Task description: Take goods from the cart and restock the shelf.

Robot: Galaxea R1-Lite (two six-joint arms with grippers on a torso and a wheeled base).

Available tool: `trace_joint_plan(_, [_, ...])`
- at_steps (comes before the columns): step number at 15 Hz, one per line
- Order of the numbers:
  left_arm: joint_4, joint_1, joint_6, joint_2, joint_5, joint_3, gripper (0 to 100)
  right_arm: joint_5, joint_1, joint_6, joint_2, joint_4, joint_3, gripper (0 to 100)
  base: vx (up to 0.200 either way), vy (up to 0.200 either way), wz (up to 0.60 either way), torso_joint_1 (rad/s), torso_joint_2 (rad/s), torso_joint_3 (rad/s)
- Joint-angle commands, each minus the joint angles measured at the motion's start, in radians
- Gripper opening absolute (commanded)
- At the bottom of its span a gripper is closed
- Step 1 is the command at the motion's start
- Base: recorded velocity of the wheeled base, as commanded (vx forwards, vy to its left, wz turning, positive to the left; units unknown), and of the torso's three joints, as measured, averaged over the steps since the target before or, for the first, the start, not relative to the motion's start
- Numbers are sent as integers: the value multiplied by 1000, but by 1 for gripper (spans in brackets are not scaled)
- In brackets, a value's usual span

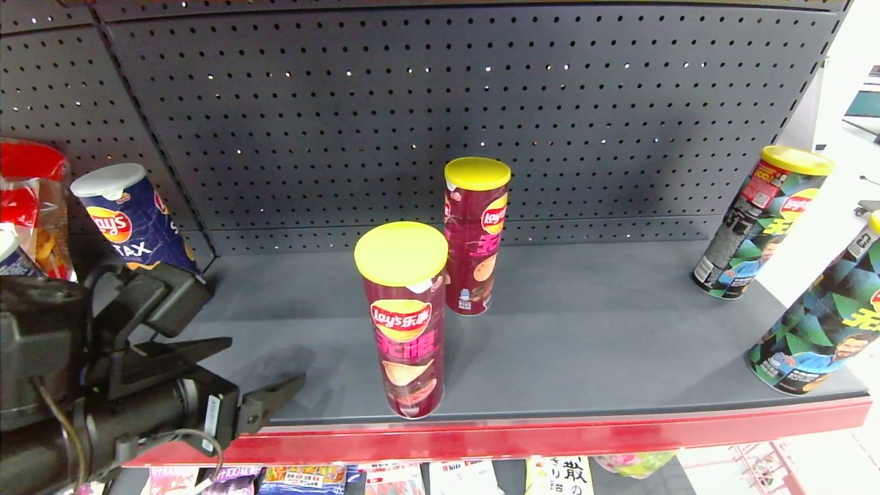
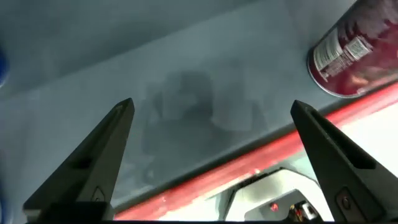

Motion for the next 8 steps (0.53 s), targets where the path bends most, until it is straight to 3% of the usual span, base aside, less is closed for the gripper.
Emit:
trace_joint_plan(1, [-24,-16,0,101,0,-16,100,0,-113,6,-198,95,26,100,0,0,0,0,0,0])
trace_joint_plan(6, [-49,-26,-1,201,14,-59,100,-115,-108,31,-270,139,89,100,0,0,0,0,0,0])
trace_joint_plan(8, [-51,-49,-32,235,20,-97,100,-115,-107,32,-270,139,89,100,0,0,0,0,0,0])
